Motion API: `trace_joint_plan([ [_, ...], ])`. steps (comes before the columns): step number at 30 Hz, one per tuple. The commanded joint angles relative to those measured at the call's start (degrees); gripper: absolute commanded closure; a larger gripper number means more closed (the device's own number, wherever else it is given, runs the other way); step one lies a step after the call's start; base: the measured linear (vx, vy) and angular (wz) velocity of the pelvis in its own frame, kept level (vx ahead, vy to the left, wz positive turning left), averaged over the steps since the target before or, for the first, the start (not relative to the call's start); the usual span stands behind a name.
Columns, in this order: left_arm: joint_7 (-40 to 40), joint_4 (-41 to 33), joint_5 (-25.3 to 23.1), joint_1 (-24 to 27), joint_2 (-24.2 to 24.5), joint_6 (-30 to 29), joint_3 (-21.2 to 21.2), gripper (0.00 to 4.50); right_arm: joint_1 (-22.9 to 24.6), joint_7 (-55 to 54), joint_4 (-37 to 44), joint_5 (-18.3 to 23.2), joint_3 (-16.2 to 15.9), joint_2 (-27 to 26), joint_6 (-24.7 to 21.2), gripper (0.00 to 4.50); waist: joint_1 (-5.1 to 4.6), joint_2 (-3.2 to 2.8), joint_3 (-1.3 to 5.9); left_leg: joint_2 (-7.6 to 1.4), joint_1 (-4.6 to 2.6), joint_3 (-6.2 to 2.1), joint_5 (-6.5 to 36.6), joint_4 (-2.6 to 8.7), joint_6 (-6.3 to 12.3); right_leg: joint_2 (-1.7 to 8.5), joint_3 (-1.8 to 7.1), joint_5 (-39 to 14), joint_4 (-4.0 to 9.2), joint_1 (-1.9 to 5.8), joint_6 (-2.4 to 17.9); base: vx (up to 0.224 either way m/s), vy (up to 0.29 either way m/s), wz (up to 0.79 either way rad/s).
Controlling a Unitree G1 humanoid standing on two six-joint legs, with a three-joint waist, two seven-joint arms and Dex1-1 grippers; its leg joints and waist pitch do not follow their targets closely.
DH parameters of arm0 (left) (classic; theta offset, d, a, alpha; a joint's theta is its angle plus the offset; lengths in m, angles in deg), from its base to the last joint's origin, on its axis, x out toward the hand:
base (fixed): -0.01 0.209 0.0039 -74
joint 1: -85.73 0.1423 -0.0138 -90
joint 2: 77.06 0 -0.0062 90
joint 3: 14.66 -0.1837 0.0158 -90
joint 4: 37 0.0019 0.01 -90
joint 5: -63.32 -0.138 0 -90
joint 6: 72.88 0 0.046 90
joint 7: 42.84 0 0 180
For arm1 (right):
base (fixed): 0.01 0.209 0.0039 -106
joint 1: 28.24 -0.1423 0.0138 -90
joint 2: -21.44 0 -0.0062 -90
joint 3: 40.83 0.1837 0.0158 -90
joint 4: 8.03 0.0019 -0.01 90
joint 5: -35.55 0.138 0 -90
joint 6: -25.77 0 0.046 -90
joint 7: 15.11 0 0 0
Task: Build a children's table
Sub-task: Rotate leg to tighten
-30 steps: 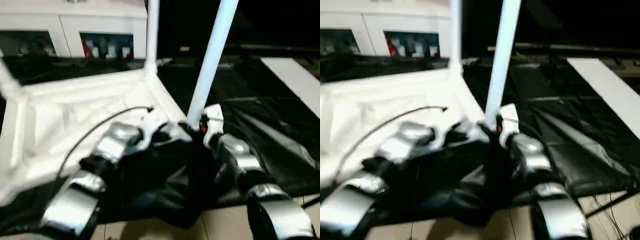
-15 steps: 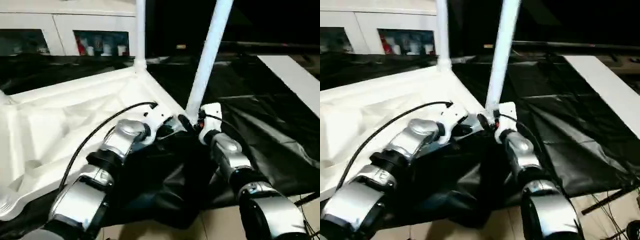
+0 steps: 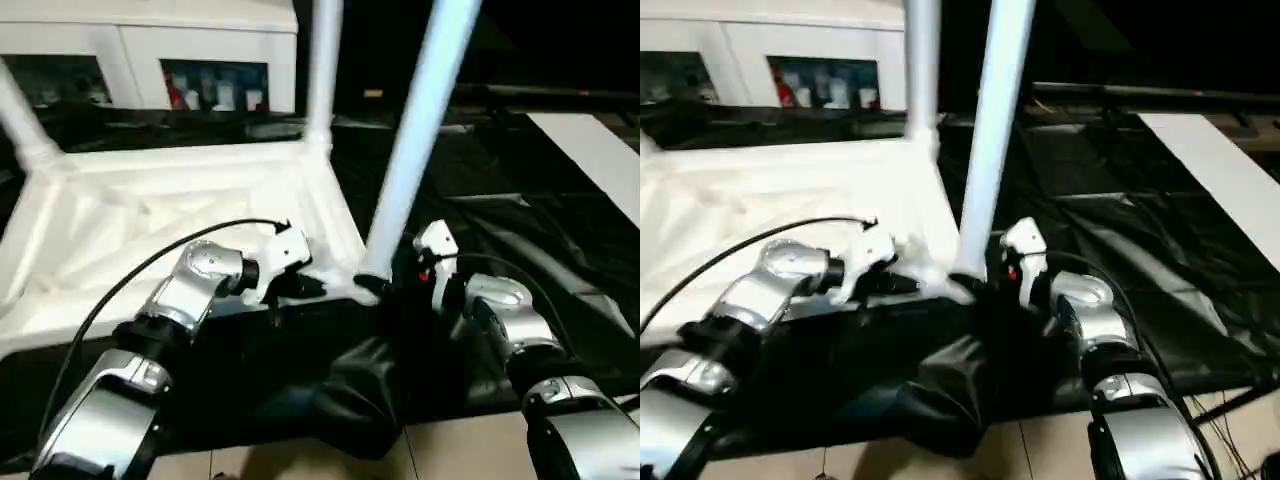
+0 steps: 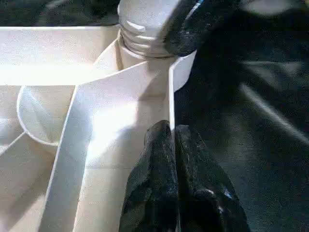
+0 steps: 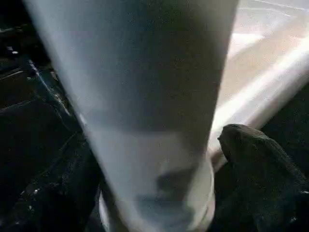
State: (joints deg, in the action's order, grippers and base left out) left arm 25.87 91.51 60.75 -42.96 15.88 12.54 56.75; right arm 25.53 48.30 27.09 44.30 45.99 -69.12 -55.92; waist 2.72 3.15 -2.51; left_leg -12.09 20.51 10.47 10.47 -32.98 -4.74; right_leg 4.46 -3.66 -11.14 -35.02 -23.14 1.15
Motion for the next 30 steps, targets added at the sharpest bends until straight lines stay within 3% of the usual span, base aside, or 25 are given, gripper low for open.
trace_joint_plan([
  [1, 2.6, -0.8, 1.2, 1.2, -1.2, 0.2, -1.8, 4.50, 0.4, 1.7, 1.5, -0.5, -0.9, 1.1, -0.3, 0.53, -0.11, -0.22, 3.30, -1.69, -0.34, 0.27, 8.6, 3.18, 5.00, 3.17, 2.50, -3.7, 3.36, 3.09, 16.0, 0.000, 0.000, 0.00],
  [15, 3.2, -2.0, 1.0, 2.0, -0.9, 0.0, -1.4, 4.50, 0.4, 5.1, 2.3, -0.6, -1.5, 2.0, -2.3, 1.70, 0.31, 0.12, 3.43, -1.62, -0.26, 0.30, 7.5, 3.03, 5.00, 3.29, 2.47, -4.6, 3.33, 3.12, 15.1, 0.000, 0.000, 0.00],
  [20, 2.9, -2.4, 0.9, 2.5, -0.7, -0.4, -1.2, 4.50, 0.6, 4.9, 2.2, -0.9, -1.6, 1.9, -2.4, 1.83, 0.30, 0.28, 3.44, -1.59, -0.22, 0.30, 7.2, 3.00, 5.13, 3.29, 2.47, -5.1, 3.32, 3.11, 14.8, 0.000, 0.000, 0.00],
  [24, -1.2, -0.9, 0.5, 2.1, -1.7, -2.0, 0.0, 4.50, -0.1, -4.0, -0.8, -1.9, 0.3, 0.5, -1.2, 1.83, 0.16, 0.28, 3.36, -1.52, -0.23, 0.26, 7.4, 3.06, 4.77, 3.37, 2.51, -5.9, 3.43, 3.03, 14.6, 0.000, 0.000, 0.00],
  [26, -6.3, 1.6, -0.1, 0.8, -3.3, -3.2, 1.4, 4.50, -1.0, -14.4, -3.8, -1.9, 2.7, -1.1, -1.3, 1.84, -0.28, 0.35, 3.18, -1.36, -0.28, 0.09, 9.1, 3.24, 3.33, 3.46, 2.59, -9.8, 3.85, 2.88, 13.5, 0.000, 0.000, 0.00],
  [28, -7.9, 2.4, -0.2, 0.4, -3.9, -3.4, 1.8, 4.50, -1.2, -16.1, -4.3, -1.9, 3.1, -1.4, -1.3, 1.84, -0.67, 0.35, 3.01, -1.25, -0.32, -0.05, 10.7, 3.38, 2.14, 3.45, 2.57, -13.9, 4.31, 2.81, 12.4, 0.000, 0.000, 0.00],
  [30, -16.8, 6.6, -1.1, -2.1, -6.9, -4.9, 3.6, 4.50, -1.9, -27.1, -6.4, -0.9, 5.8, -3.8, -2.3, 1.85, -0.86, 0.35, 3.04, -1.25, -0.40, -0.02, 11.4, 3.35, 2.00, 3.43, 2.66, -15.4, 4.53, 2.66, 11.5, 0.000, 0.000, 0.00],
])
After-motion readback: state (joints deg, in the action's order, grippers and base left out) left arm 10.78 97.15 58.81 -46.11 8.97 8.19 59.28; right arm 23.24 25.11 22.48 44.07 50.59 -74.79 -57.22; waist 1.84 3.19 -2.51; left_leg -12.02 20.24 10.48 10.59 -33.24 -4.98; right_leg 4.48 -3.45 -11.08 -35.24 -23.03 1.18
